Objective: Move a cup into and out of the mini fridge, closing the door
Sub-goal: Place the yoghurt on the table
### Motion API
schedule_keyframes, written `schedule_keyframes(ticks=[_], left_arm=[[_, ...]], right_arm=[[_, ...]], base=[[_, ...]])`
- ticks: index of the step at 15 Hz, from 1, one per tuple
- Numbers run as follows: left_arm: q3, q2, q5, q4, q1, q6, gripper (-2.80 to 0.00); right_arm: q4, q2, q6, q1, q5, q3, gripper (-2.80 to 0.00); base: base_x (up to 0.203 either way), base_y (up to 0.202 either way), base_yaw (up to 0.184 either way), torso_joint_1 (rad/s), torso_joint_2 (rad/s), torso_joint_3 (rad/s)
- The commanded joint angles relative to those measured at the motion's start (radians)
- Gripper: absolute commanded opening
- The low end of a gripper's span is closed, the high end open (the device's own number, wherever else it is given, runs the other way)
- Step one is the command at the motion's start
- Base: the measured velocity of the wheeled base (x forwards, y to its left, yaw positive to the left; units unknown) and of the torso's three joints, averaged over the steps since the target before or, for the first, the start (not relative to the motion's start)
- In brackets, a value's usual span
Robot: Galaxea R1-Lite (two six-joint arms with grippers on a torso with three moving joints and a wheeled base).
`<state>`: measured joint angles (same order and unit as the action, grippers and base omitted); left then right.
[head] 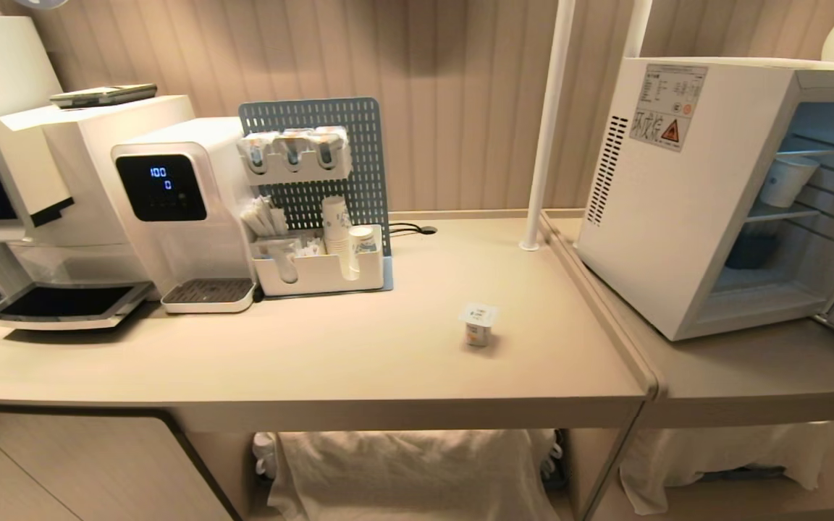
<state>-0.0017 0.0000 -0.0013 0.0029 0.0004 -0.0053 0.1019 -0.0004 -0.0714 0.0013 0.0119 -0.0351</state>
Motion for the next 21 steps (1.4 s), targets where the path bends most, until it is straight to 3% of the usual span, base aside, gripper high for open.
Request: schedule_keyframes(ticks=[1,8,10,14,15,17,21], left_arm=[[0.0,0.002,0.0,-0.001,0.0,-0.001,-2.8],[0.001,0.002,0.0,-0.003,0.001,-0.002,-2.8],[0.002,0.002,0.0,-0.003,0.001,-0.002,-2.8],[0.002,0.002,0.0,-0.003,0.001,-0.004,-2.8],[0.002,0.002,0.0,-0.003,0.001,-0.004,-2.8],[0.002,0.002,0.0,-0.003,0.001,-0.005,-2.8],[0.002,0.002,0.0,-0.003,0.001,-0.008,-2.8]], right_arm=[[0.001,0.002,-0.001,0.0,0.0,0.0,-2.8],[0.006,0.002,0.036,0.0,-0.006,-0.004,-2.8],[0.012,0.021,0.06,0.0,-0.009,-0.075,-2.8],[-0.011,0.364,0.143,0.001,-0.003,-0.212,-2.8],[-0.063,0.487,0.152,0.003,-0.001,-0.216,-2.8],[-0.312,0.742,0.162,0.005,0.004,-0.179,-2.8],[-1.017,1.328,0.157,0.007,0.008,-0.061,-2.8]], base=[[0.0,0.194,-0.004,0.002,0.0,0.002],[0.0,0.16,0.001,0.001,0.0,0.002],[0.0,0.0,0.0,0.0,0.0,0.0],[0.0,0.0,0.0,0.0,0.0,0.0],[0.0,0.0,0.0,0.0,0.0,0.0],[0.0,0.0,0.0,0.0,0.0,0.0],[0.0,0.0,0.0,0.0,0.0,0.0]])
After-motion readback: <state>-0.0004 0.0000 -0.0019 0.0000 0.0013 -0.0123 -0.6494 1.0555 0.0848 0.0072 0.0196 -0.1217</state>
